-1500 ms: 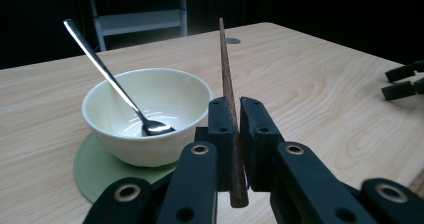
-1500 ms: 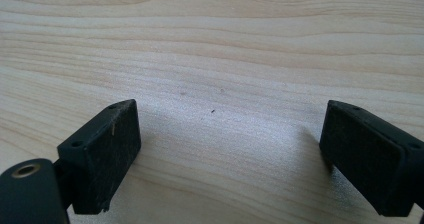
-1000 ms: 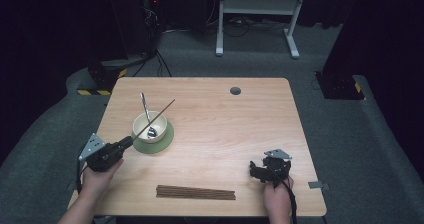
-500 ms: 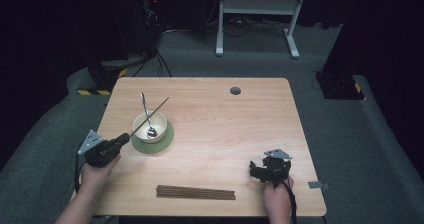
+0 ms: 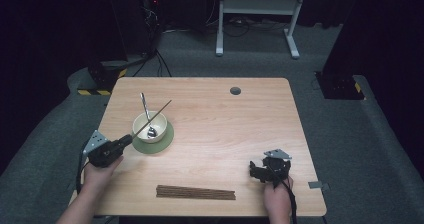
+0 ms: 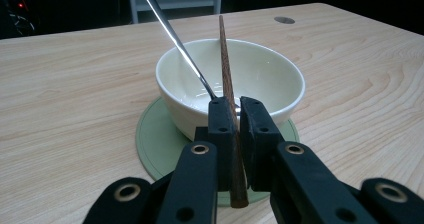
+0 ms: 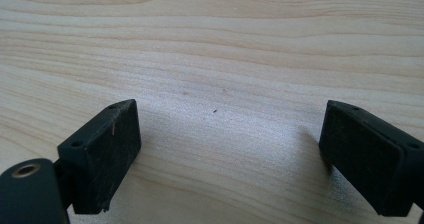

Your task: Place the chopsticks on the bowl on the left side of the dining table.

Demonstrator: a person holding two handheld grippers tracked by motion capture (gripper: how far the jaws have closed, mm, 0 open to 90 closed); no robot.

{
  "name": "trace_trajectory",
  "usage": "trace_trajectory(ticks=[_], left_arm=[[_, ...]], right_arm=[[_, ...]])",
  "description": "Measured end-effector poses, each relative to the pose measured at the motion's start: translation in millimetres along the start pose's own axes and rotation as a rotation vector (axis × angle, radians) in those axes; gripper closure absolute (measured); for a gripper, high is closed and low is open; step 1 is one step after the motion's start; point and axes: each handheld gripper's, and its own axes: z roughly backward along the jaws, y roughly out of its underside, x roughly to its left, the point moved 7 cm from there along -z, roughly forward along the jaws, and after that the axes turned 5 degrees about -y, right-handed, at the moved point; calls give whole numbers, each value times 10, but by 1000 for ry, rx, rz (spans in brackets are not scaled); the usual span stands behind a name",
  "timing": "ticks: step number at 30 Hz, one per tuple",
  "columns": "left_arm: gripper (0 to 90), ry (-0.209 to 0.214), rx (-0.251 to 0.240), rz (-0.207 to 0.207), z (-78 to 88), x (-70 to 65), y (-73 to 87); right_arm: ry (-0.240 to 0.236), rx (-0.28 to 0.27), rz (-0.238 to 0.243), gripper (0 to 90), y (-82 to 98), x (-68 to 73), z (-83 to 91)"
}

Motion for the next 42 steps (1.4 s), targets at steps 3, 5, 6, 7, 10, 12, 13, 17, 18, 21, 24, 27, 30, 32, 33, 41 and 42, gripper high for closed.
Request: trace_trajectory(ticks=[3,5,6,7,10,12,13,17,18,21,24,27,30,32,33,41,42], left_arm=[[838,-3,1,3,-8,-5,5],[838,-3,5,-1,-14,-11,10],[837,-2,7,-3,-18,-14,12],[837,-2,9,-6,-20,-16,15],[836,-2,12,-7,-26,-20,20],[835,-1,13,-7,-28,-20,22],[835,-1,13,-7,-28,-21,22],[832,0,15,-13,-33,-35,27],[831,-1,17,-17,-35,-36,30],[790,-3,17,-15,-37,-41,28],[747,-6,17,-10,-32,-35,26],[715,-9,12,-5,-14,-34,15],[687,-16,10,-6,20,-45,5],[681,-26,7,-15,49,-50,-4],[680,-27,7,-13,66,-53,-8],[671,-19,31,-32,175,-139,5],[669,-18,37,-41,184,-164,11]], right_arm=[[-2,0,3,94,-1,3,0],[-2,-1,6,97,-1,6,0],[-3,-1,7,97,-1,7,0],[-3,-1,6,97,-1,8,0],[-3,-1,7,96,-1,8,0],[-3,-1,7,97,-1,8,0],[-3,-1,7,97,-1,8,-1],[-3,-1,7,97,-1,7,-1],[-3,-1,7,97,-1,7,-1],[-3,-1,6,97,-1,8,0],[-3,-1,7,97,-1,8,0],[-3,-1,6,97,-1,8,0],[-3,-1,7,96,-1,7,-1],[-3,-1,6,96,-1,8,-1],[-3,-1,7,96,-1,8,-1],[-4,-1,7,94,-1,9,-1],[-4,-1,7,94,-1,9,-1]])
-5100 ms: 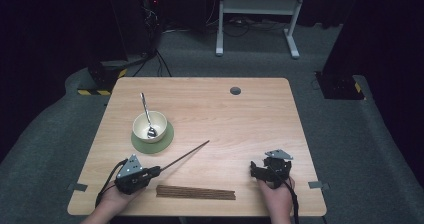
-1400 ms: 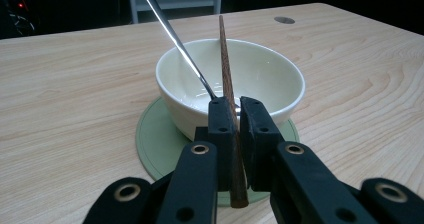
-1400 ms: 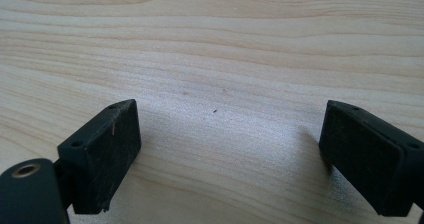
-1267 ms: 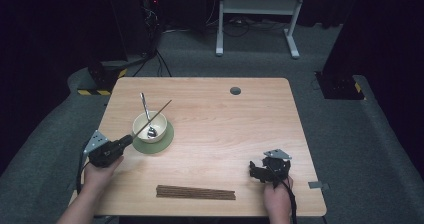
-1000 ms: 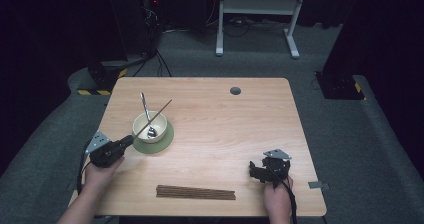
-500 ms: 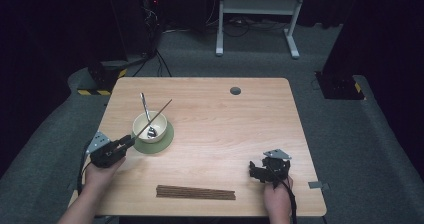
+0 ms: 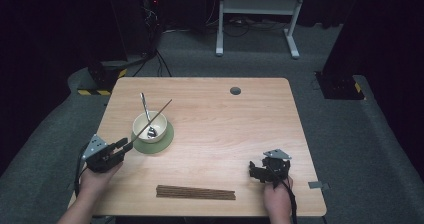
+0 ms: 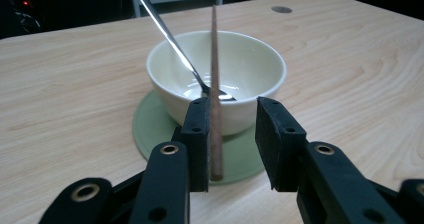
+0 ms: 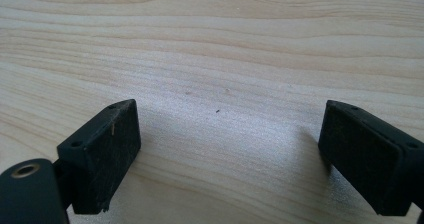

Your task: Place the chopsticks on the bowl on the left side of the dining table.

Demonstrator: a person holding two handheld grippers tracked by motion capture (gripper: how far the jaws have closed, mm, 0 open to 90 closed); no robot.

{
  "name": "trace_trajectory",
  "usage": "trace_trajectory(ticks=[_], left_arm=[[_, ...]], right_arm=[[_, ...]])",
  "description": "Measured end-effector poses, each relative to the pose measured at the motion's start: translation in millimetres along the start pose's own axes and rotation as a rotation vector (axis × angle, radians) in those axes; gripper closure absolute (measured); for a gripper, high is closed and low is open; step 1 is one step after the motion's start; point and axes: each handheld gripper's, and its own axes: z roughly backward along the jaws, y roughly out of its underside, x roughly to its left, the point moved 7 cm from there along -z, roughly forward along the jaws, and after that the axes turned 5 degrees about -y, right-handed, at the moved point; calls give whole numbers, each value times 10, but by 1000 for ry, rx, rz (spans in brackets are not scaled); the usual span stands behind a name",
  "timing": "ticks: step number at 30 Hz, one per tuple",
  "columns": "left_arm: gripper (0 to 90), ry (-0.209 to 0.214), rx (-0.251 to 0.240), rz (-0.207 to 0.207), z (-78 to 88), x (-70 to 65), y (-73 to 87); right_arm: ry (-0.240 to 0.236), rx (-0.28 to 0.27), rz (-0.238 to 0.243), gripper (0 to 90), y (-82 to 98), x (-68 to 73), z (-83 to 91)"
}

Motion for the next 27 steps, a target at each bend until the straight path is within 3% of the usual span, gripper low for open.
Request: trace_trajectory(ticks=[3,12,15,19,24,27], left_arm=[[668,8,-4,-27,38,-79,13],[659,45,25,-58,93,-283,77],[661,43,33,-96,111,-350,90],[651,61,41,-99,126,-411,104],[627,95,70,-122,111,-510,165],[623,115,94,-157,86,-585,211]], right_arm=[[0,0,0,94,0,0,0],[0,0,0,94,0,0,0],[0,0,0,94,0,0,0],[-2,0,0,94,0,-2,0],[-6,2,-3,94,0,0,1],[-6,2,-1,94,-1,-2,1]])
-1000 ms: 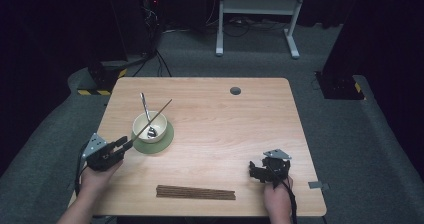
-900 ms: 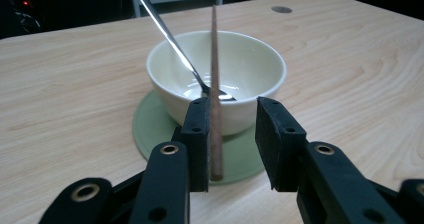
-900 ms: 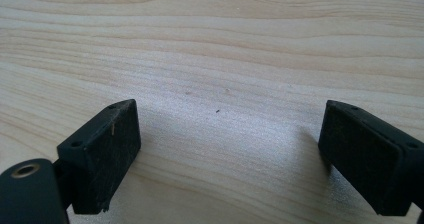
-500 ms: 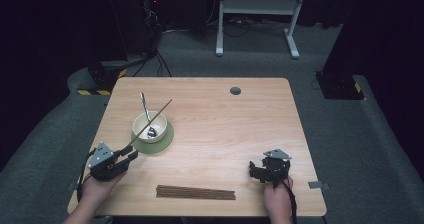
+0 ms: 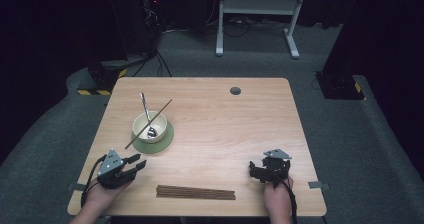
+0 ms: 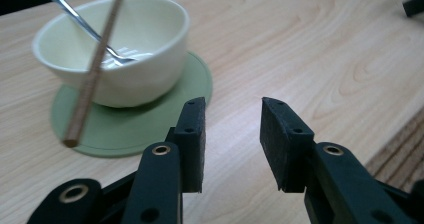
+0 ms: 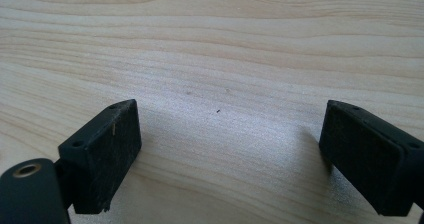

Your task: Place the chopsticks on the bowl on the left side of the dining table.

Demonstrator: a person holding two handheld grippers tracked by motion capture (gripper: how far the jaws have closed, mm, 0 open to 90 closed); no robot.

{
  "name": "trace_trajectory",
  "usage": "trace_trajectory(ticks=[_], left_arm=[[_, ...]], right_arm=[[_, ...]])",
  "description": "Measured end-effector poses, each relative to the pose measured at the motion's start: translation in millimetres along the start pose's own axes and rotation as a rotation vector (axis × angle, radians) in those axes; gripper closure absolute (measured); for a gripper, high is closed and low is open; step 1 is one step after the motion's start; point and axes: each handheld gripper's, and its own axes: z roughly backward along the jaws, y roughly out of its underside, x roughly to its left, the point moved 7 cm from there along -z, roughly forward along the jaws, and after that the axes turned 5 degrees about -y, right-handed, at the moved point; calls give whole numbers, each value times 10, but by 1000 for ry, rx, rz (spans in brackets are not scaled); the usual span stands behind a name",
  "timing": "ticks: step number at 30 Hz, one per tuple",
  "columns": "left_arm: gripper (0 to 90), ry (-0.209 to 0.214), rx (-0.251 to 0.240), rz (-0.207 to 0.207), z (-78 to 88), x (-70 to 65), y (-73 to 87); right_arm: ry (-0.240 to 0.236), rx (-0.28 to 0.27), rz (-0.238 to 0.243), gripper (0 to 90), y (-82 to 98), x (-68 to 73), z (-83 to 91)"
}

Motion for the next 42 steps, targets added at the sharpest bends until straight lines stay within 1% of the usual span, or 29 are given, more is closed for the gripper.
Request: trace_trajectory(ticks=[7,10,13,17,19,23,25,30,33,39,42], left_arm=[[580,53,47,-26,-88,-162,57],[562,82,75,-31,-132,-231,95],[565,112,106,-54,-170,-320,132],[562,148,132,-86,-212,-429,162],[558,161,139,-92,-225,-465,167],[556,183,145,-85,-234,-507,171],[553,188,152,-93,-242,-525,178],[551,218,163,-100,-270,-600,190],[576,225,161,-121,-280,-630,189],[598,253,168,-116,-304,-659,202],[608,257,171,-119,-314,-669,205]], right_arm=[[0,0,-2,94,0,2,0],[0,1,-2,94,1,2,0],[0,0,0,94,0,0,0],[0,0,0,94,0,1,0],[0,0,0,94,0,1,0],[0,1,-2,94,1,2,0],[0,1,-2,94,1,2,0],[0,1,-2,94,1,2,1],[-1,1,-1,94,0,3,0],[-1,0,1,94,0,2,0],[-1,1,0,94,0,2,0]])
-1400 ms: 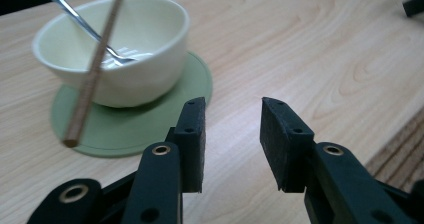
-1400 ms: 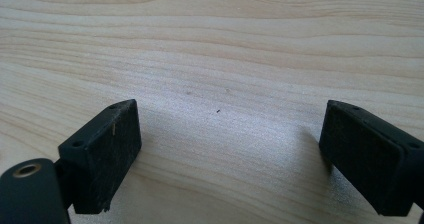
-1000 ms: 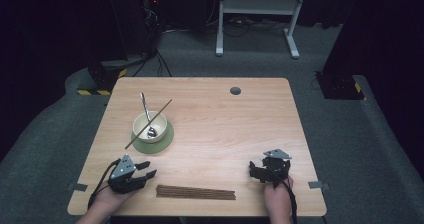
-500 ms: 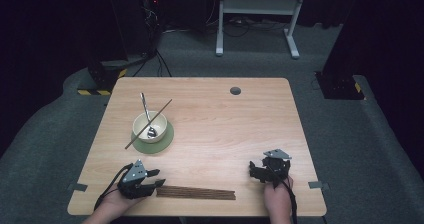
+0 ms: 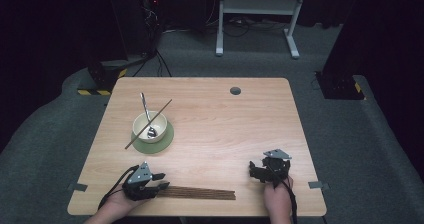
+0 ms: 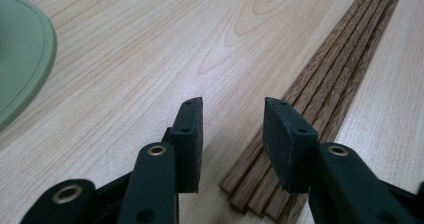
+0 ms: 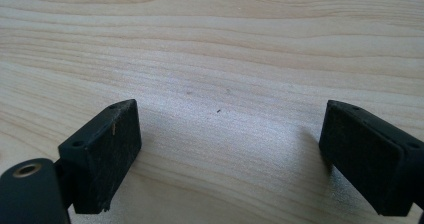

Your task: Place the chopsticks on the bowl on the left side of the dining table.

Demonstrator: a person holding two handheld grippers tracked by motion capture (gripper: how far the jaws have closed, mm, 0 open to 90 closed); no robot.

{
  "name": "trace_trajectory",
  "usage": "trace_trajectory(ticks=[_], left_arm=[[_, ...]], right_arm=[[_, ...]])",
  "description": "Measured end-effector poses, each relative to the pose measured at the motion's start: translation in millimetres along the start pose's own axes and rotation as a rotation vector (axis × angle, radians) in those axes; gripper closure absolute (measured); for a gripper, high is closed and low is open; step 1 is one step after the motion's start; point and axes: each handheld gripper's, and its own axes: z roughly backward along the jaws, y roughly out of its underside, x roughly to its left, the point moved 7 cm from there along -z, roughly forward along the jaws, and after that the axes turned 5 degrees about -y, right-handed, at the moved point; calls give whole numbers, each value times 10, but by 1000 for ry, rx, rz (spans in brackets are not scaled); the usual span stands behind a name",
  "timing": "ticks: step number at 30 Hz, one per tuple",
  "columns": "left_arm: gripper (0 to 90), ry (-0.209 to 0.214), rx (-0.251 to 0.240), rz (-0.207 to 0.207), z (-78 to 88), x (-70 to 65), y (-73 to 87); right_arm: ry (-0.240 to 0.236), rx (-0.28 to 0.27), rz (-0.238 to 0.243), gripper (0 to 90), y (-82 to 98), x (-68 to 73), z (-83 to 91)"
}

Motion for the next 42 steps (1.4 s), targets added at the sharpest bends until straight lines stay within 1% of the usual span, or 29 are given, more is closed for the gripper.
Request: trace_trajectory(ticks=[3,7,9,18,20,26,27,29,31,33,35,39,42], left_arm=[[615,2,6,-4,-13,-2,4],[623,18,4,10,-20,-10,0],[622,20,5,4,-26,-18,-3],[638,21,4,6,-25,-16,0],[643,15,0,13,-26,-4,-1],[649,-29,-4,31,-13,86,8],[652,-30,-7,37,-10,94,9],[653,-25,-15,42,3,97,3],[653,-4,-24,39,13,72,-7],[654,11,-22,24,9,33,-12],[654,18,-14,11,-4,3,-11],[666,26,-3,16,-33,-5,-1],[680,33,-5,23,-37,-7,-1]], right_arm=[[0,0,0,94,0,0,0],[0,0,0,94,0,0,0],[1,-1,1,94,-1,-1,0],[0,-1,2,94,0,0,0],[0,-1,3,95,-1,1,0],[0,-1,3,95,-1,1,0],[-1,-1,3,95,0,1,0],[-1,-1,3,95,-1,1,0],[-1,-1,3,95,0,2,0],[-1,-1,3,95,0,2,0],[0,-1,2,95,0,3,0],[-1,-1,4,95,0,2,0],[-1,-1,4,95,0,3,0]])
